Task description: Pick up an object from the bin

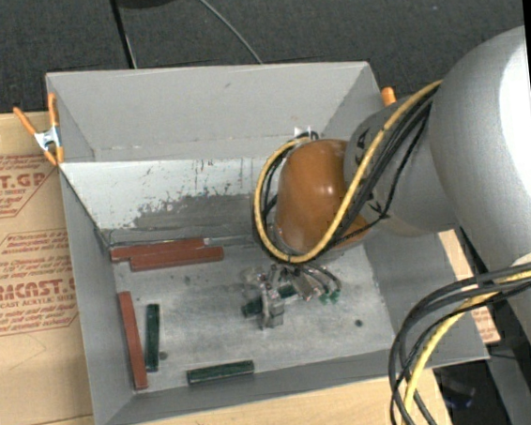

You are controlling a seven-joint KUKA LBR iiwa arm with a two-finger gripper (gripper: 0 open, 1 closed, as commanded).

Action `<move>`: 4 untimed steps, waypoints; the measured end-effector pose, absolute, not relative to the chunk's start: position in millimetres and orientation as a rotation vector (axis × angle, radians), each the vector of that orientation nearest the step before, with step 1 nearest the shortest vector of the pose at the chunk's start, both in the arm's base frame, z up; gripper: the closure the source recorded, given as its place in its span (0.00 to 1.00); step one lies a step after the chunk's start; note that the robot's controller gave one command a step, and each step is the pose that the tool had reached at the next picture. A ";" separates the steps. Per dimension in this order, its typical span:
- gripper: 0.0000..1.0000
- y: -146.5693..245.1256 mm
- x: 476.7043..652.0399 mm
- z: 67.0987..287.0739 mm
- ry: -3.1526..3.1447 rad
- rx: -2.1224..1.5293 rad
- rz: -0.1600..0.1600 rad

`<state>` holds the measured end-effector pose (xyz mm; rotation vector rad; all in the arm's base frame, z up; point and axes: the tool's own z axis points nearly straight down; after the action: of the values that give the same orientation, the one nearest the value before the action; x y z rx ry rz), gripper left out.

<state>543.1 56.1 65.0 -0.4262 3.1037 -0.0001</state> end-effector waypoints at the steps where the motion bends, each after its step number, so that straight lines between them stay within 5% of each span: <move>1: 1.00 56.0 540.4 83.5 3.113 -0.427 0.000; 4: 1.00 56.7 541.3 133.2 3.109 -0.427 0.000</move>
Offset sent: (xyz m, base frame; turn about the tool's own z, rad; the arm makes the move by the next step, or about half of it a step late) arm -0.0001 0.0003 0.0080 0.0000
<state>541.3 56.7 133.2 -0.4270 3.1089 -0.0002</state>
